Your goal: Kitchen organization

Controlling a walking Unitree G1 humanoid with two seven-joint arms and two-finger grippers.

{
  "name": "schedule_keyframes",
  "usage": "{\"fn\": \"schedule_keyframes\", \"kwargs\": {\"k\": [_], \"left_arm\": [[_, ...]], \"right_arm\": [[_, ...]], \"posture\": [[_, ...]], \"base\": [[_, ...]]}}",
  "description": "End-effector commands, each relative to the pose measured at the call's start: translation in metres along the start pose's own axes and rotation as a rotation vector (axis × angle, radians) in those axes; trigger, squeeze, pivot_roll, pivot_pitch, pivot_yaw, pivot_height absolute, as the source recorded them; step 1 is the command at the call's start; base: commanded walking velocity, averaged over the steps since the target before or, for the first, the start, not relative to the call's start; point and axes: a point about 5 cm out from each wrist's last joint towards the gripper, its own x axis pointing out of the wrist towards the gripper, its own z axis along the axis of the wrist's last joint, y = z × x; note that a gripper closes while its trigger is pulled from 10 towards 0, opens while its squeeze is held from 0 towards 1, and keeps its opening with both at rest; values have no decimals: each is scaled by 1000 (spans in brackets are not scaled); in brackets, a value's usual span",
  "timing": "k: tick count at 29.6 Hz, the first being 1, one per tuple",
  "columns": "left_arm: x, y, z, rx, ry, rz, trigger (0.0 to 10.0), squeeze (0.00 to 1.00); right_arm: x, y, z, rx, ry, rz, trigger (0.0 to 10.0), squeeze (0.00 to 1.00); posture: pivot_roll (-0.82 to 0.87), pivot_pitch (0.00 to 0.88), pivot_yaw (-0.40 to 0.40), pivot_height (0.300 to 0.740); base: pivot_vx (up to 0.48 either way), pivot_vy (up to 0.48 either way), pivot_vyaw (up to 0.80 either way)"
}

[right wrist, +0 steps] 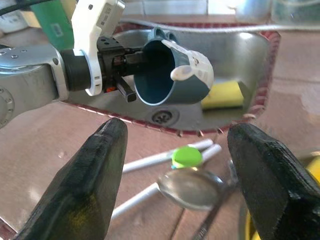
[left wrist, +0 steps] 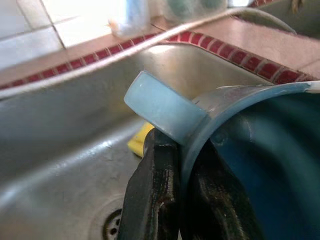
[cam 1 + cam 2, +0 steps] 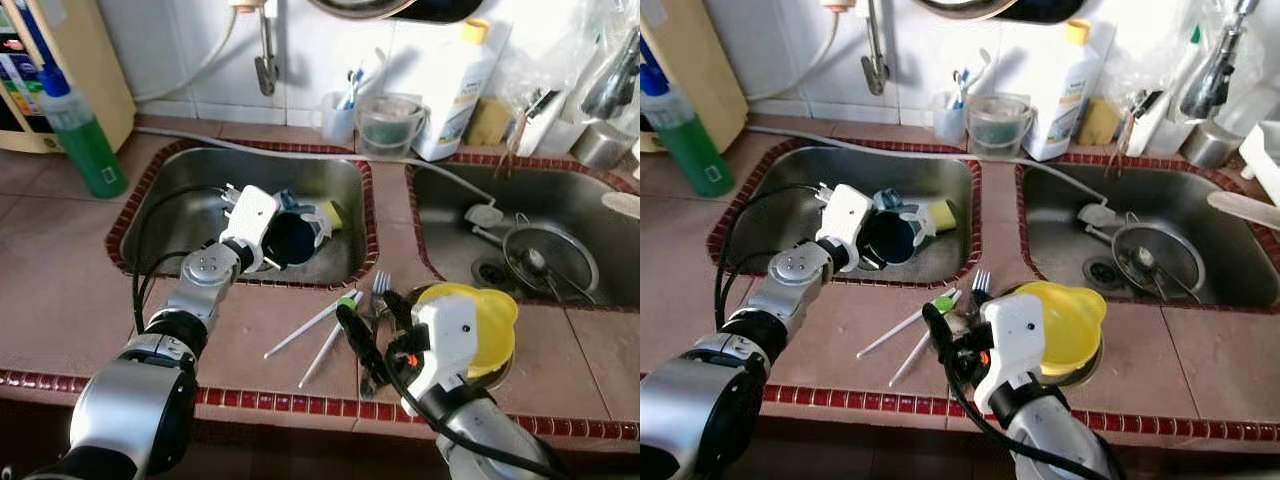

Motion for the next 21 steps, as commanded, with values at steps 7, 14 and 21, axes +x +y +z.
{"fn": "schedule_keyframes", "kwargs": {"k": [7,14,21], "left_arm": [[3,2,2,-4,34,12,10000,0],[0,3,-3,-39,51,8,10000,1000],[0,8,0,-28,44,21,10000,1000]], "right_arm": [[-10,7,1,11,20,-1,10000,0],[-13,9,1,-2,28,-5,10000,0],[-12,9,-1,-2,31,1,10000,0]], "posture": [[-252,185,27,740],[-260,184,29,740],[-255,170,31,740]], "base": [[0,0,0],[0,0,0],[0,0,0]]}}
